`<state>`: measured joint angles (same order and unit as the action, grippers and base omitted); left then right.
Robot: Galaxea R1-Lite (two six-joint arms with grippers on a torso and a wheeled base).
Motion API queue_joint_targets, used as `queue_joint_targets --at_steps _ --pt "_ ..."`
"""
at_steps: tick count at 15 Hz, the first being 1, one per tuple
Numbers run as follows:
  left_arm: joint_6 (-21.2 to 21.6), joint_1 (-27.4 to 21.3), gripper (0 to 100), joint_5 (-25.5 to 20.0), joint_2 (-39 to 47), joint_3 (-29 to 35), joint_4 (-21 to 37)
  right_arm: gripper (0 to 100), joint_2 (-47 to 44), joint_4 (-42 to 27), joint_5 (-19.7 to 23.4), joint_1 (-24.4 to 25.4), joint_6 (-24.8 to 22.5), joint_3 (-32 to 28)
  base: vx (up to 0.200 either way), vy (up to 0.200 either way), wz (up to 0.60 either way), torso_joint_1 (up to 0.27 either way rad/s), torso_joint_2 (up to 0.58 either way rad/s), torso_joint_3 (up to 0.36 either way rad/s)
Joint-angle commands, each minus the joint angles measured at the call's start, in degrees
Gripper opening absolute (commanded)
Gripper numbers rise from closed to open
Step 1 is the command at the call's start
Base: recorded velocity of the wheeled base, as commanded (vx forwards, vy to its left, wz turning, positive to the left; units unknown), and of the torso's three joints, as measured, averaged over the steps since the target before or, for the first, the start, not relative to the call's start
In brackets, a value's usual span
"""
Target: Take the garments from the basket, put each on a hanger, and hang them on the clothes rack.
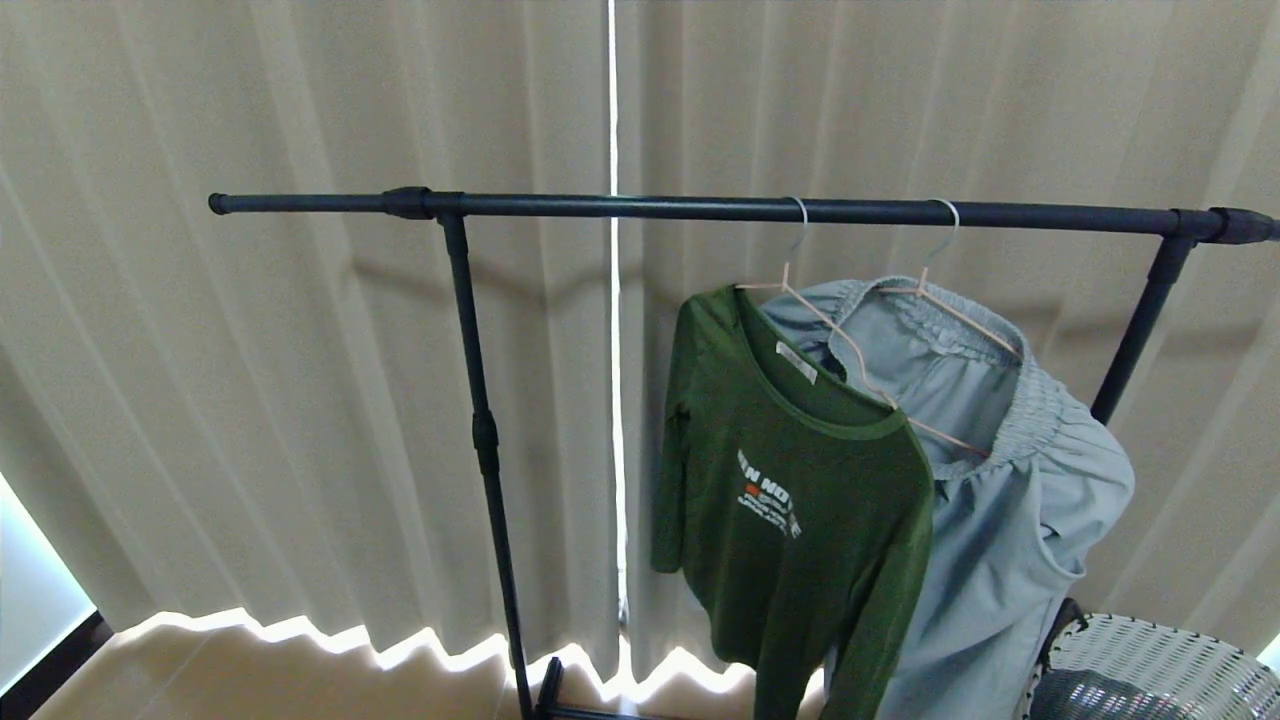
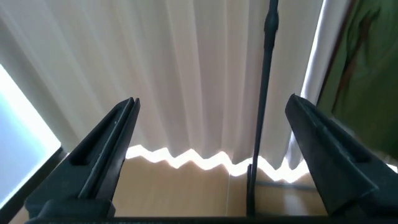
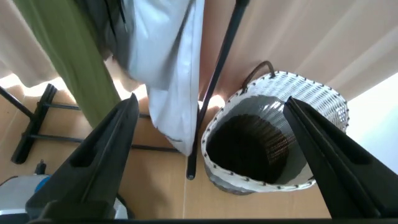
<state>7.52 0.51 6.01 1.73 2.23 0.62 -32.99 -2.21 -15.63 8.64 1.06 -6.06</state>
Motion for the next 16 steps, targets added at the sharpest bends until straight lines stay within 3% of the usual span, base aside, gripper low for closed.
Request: queue_joint_targets --at_steps 1,5,8,12,16 --pt "-1.72 0.02 100 -0.21 -1.56 -0.56 -0.18 100 7.06 -4.56 -0.10 -0.03 -0.09 -0.18 0.000 0.000 0.00 0.000 0.00 0.000" --pt "-3.21 0.02 100 -0.38 -1.64 -1.70 -0.09 100 14.53 -12.21 -0.46 -0.03 -0.45 -1.41 0.000 0.000 0.00 0.000 0.00 0.000" --pt "-3.92 0.02 100 -0.38 -1.64 -1.79 -0.09 100 16.46 -12.38 -0.81 -0.29 -0.45 -1.41 0.000 0.000 0.00 0.000 0.00 0.000" --pt "-9.10 0.02 100 -0.30 -1.64 -2.06 -0.27 100 21.12 -12.30 -0.37 -0.56 -0.36 -1.41 0.000 0.000 0.00 0.000 0.00 0.000" --pt "-9.10 0.02 100 -0.38 -1.64 -2.06 -0.18 100 27.27 -12.38 -0.54 -0.47 -0.45 -1.41 0.000 0.000 0.00 0.000 0.00 0.000"
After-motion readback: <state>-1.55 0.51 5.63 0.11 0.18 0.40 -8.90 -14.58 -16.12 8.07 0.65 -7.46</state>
